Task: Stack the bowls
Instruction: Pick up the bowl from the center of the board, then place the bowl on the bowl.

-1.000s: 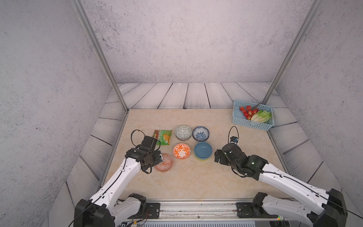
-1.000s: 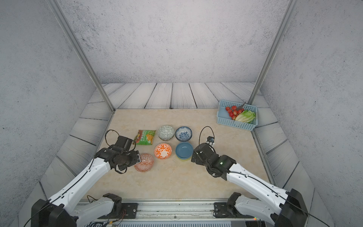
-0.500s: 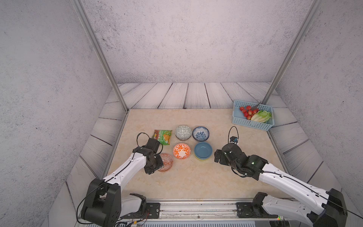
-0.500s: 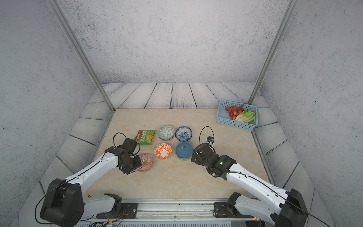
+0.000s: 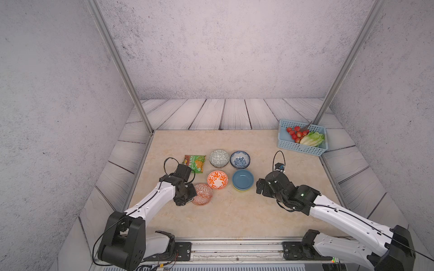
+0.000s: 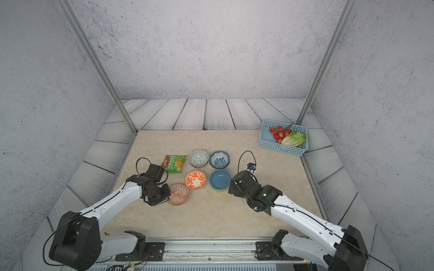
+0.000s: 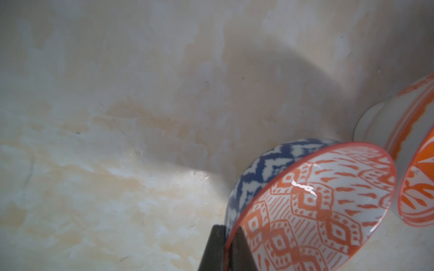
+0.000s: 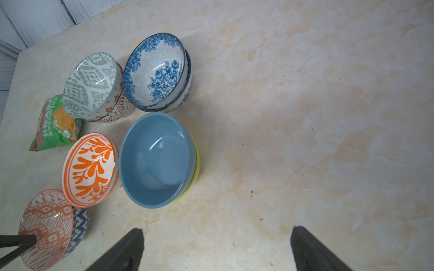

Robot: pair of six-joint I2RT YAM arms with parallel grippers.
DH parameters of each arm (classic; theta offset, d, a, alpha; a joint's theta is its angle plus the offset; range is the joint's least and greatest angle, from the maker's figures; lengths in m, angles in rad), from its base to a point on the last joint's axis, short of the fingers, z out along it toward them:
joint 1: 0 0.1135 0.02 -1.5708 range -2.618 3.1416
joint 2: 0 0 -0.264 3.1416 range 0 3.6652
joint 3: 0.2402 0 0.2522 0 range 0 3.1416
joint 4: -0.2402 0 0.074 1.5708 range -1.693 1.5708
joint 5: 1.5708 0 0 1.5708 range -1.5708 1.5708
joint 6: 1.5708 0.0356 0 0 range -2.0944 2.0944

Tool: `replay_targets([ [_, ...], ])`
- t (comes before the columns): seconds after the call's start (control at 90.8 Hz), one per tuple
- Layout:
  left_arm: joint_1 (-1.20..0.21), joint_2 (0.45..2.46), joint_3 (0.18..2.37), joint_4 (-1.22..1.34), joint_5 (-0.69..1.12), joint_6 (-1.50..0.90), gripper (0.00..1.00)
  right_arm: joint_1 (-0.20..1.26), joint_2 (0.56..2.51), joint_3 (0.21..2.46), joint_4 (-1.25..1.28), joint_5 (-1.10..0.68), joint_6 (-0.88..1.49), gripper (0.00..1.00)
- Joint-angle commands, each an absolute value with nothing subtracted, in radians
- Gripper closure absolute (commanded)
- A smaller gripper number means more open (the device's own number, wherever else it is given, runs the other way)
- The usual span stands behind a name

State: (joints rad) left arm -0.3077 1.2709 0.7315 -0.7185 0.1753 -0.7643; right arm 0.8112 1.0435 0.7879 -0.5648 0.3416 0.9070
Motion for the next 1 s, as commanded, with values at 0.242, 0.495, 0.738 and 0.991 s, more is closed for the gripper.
replay_targets([
  [0.242,-0.302,1.177,0.763,-0.862,0.146,-0.750,1.00,0.811,1.031,0.795,-0.566,0.346,0.899,0.01],
  [0.495,-0.302,1.080,0.856,-0.992,0.154,-0.723,1.00,0.811,1.031,0.795,-0.565,0.346,0.900,0.01],
  [0.738,-0.302,1.050,0.971,-1.042,0.199,-0.724,1.00,0.811,1.032,0.795,-0.563,0.350,0.901,0.01],
  [0.991,-0.314,1.153,1.053,-0.947,0.284,-0.744,1.00,0.811,1.023,0.789,-0.560,0.351,0.900,0.01],
])
